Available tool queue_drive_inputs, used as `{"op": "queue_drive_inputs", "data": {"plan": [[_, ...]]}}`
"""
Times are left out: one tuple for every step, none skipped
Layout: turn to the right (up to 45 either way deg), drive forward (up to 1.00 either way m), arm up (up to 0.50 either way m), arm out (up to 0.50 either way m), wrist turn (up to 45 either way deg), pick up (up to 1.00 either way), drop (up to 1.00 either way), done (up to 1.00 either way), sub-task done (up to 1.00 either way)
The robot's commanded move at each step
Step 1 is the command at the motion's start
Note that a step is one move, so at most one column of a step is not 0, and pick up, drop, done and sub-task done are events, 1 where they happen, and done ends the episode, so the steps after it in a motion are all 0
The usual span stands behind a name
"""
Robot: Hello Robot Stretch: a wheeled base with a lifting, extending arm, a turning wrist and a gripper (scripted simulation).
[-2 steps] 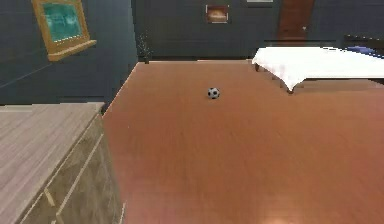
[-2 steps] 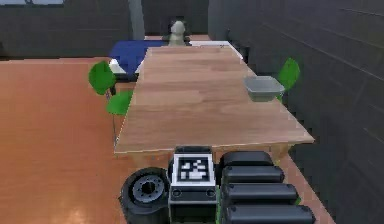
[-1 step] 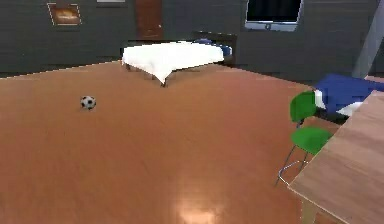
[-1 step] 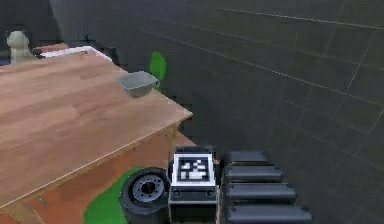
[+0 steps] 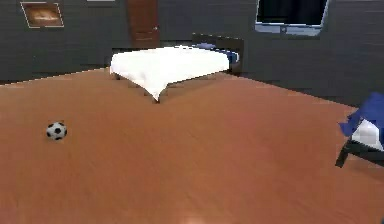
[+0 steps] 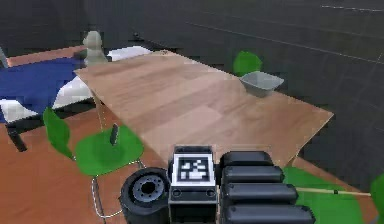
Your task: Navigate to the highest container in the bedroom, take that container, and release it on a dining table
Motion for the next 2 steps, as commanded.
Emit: {"op": "queue_drive_inputs", "data": {"plan": [[45.0,0.0,0.0,0.0,0.0,0.0,0.0,0.0,0.0],[3.0,0.0,0.0,0.0,0.0,0.0,0.0,0.0,0.0]]}}
